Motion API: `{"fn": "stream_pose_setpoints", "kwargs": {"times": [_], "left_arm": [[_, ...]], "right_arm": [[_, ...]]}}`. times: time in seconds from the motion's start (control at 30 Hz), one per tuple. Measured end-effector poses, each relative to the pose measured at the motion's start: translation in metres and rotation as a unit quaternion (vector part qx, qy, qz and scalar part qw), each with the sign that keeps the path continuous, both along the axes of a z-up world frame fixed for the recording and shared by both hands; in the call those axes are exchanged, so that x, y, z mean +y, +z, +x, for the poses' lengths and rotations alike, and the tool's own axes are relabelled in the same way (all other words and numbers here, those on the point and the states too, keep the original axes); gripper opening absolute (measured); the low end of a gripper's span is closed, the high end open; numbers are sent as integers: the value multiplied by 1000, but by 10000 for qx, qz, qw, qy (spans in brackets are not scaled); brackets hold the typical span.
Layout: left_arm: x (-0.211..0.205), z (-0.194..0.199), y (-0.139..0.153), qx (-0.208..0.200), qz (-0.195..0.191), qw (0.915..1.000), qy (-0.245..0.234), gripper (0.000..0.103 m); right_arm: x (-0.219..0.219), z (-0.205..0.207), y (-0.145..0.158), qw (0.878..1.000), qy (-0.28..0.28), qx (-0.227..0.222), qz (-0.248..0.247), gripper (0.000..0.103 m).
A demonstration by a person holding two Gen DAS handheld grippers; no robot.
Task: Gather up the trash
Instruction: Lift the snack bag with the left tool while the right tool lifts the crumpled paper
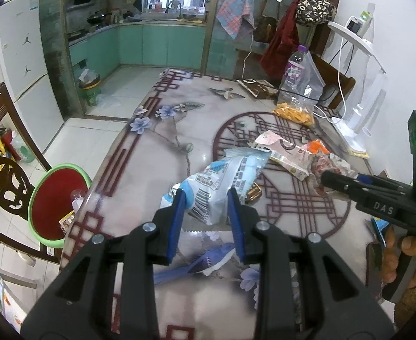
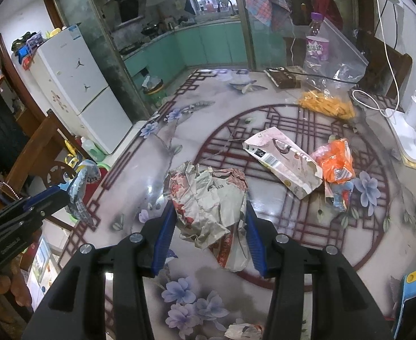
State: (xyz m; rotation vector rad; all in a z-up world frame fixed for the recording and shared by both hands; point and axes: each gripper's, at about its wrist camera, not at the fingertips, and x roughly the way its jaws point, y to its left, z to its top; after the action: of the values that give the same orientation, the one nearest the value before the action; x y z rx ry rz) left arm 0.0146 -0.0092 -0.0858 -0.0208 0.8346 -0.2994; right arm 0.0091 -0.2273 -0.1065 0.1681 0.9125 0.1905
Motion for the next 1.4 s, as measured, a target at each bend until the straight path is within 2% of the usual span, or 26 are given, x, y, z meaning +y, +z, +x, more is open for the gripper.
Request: {"fn": "stream_pose_setpoints", "kwargs": {"times": [0.1, 0.2, 0.3, 0.43, 0.57, 0.6, 0.67, 0.7, 0.73, 0.77, 0.83, 0.93, 1.0, 1.2, 1.27, 1.4], "left_arm": [[7, 2, 1, -11, -3, 10000, 41, 30], [16, 5, 1, 18, -14, 10000, 44, 19], [27, 11, -1, 28, -42, 10000, 13, 19], [44, 27, -3, 58, -73, 9997, -211, 9], [67, 44, -11, 227, -131, 9988, -416, 9], [75, 50, -16, 291, -120, 9985, -445, 14], [88, 61, -27, 431, -139, 9976, -518, 39], [91, 64, -33, 503, -157, 9970, -569, 57], [95, 71, -44, 651, -205, 9951, -713, 63], [96, 77, -55, 782, -227, 9928, -878, 65], [91, 88, -79, 1029, -37, 9877, -1175, 76], [77, 101, -113, 1355, 196, 9787, -1526, 76], [64, 110, -133, 1572, 147, 9731, -1677, 76], [31, 121, -160, 1757, 360, 9651, -1906, 74], [27, 121, -161, 1645, 421, 9663, -1933, 67], [24, 124, -159, 1602, 418, 9671, -1933, 45]], "right_arm": [[6, 2, 1, 10000, 14, -10, 15, 46], [15, 5, 4, 10000, 13, -43, 3, 46], [25, 9, 6, 10000, -25, -74, -16, 46], [42, 17, 7, 9998, -193, -100, -51, 46], [66, 26, 7, 9993, -356, -42, -121, 46], [72, 28, 5, 9991, -414, -17, -123, 46], [79, 31, 2, 9986, -519, 52, -110, 46], [83, 32, 0, 9983, -560, 92, -114, 46], [89, 33, -3, 9980, -602, 152, -121, 46], [91, 33, -5, 9978, -628, 190, -129, 46], [96, 33, -9, 9970, -712, 280, -150, 46], [97, 29, -13, 9955, -848, 387, -167, 47], [94, 26, -16, 9941, -956, 477, -201, 47], [80, 16, -18, 9892, -1294, 622, -288, 48], [76, 14, -18, 9878, -1392, 633, -304, 48], [72, 11, -16, 9861, -1498, 634, -325, 48]]}}
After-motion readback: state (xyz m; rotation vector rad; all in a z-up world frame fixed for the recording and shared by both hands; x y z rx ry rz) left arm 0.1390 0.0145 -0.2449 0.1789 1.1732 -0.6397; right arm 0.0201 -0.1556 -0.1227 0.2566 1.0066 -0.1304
